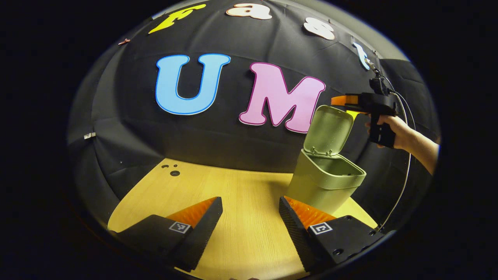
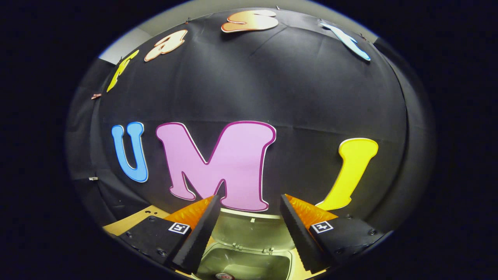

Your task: Press the lid of the desktop garbage bin to open it, pick up the crumpled paper on the desktop and throw it into the bin, then pick up the pop can on the desktop and drop it into the bin, and finally close the garbage bin lid.

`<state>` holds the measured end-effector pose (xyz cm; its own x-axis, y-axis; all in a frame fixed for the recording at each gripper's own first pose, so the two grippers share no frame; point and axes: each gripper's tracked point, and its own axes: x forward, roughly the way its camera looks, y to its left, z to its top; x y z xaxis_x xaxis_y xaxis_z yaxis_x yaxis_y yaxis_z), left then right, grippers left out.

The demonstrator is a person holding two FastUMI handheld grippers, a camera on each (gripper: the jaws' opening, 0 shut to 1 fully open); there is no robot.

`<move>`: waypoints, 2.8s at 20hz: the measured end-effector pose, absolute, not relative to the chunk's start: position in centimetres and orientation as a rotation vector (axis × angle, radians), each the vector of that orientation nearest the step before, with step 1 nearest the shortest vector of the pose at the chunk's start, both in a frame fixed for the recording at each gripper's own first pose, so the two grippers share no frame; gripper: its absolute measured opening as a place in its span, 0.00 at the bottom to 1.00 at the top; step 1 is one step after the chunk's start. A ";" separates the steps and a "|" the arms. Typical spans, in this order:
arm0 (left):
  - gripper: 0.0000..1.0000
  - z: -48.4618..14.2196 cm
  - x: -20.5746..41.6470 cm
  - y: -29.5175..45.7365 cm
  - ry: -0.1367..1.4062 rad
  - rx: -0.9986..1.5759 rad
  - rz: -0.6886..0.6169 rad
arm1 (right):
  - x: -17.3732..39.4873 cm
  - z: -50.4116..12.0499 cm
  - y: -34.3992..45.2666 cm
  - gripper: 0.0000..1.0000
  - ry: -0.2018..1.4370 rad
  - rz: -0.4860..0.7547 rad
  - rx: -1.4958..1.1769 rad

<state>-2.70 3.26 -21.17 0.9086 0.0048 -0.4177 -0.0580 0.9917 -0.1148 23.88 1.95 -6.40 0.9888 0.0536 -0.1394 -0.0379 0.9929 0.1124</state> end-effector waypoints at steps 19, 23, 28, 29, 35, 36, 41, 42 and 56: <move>0.95 -20.9 -2.9 2.0 0.433 -0.114 -0.043 | 14.5 -10.1 4.3 0.96 0.278 0.107 0.090; 0.95 -20.9 -3.2 2.2 0.428 -0.117 -0.050 | 13.0 -11.6 4.8 0.96 0.308 0.110 0.108; 0.95 -20.9 -3.7 2.7 0.426 -0.124 -0.054 | 11.4 -13.5 5.4 0.97 0.352 0.109 0.107; 0.95 -21.0 -3.7 2.7 0.426 -0.122 -0.055 | 11.0 -14.0 5.5 0.97 0.365 0.110 0.108; 0.95 -21.3 -4.0 2.6 0.431 -0.124 -0.069 | 9.1 -17.8 6.3 0.97 0.471 0.122 0.104; 0.95 -21.3 -4.1 2.6 0.431 -0.124 -0.071 | 8.8 -18.8 6.5 0.97 0.496 0.125 0.096; 0.95 -21.2 -4.4 2.3 0.427 -0.117 -0.081 | 7.9 -22.1 6.9 0.97 0.590 0.125 0.077; 0.95 -21.2 -4.5 2.4 0.427 -0.117 -0.083 | 7.8 -22.6 7.0 0.97 0.604 0.125 0.081; 0.95 -21.4 -5.3 2.2 0.427 -0.140 -0.113 | 7.6 -24.0 7.4 1.00 0.622 0.128 0.065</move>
<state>-5.26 2.16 -21.35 0.9042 -0.1380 -0.4041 0.0792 0.9841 -0.1590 7.61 7.35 -24.00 0.8049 0.1390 -0.5769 -0.0997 0.9900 0.0995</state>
